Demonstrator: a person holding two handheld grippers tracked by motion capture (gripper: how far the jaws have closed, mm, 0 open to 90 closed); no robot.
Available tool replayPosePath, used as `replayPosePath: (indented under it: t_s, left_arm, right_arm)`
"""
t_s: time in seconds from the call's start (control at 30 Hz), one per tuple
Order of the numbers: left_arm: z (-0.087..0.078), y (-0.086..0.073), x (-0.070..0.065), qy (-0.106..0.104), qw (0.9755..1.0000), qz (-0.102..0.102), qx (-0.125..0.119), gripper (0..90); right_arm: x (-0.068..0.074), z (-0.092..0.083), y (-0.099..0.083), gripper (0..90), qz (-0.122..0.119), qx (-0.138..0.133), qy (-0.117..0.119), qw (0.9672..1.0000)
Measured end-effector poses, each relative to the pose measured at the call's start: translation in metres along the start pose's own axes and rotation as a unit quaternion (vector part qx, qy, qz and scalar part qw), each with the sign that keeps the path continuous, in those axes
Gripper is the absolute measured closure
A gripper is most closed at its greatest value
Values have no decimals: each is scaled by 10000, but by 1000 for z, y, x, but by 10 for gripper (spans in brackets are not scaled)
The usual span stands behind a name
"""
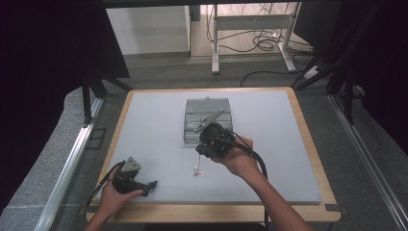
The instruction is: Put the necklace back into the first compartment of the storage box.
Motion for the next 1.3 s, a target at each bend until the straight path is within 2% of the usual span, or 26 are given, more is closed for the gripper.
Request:
replayPosePath:
  t_s: [0.33, 0.5, 0.8, 1.3]
  left_arm:
    - [0, -1, 0, 7, 10000, 38, 14, 6]
    - [0, -1, 0, 1, 10000, 11, 1, 6]
    - [0, -1, 0, -2, 10000, 13, -1, 6]
    - [0, -1, 0, 4, 10000, 13, -7, 6]
  right_arm:
    - [-2, -15, 15, 848, -26, -182, -15, 9998]
    - [-6, -25, 23, 848, -33, -269, -96, 9996]
    - [-15, -43, 36, 849, 58, -517, -112, 9986]
    - [-28, -61, 55, 849, 240, -756, -127, 9968]
Point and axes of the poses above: each handheld gripper's, and its own axes: z roughly forward along the jaws, y roughly out of its top, x roughly to its left, the point moved 6 cm from there along z, roughly forward along the jaws, and after that the axes turned 5 degrees about x, right-handed, at the moved point
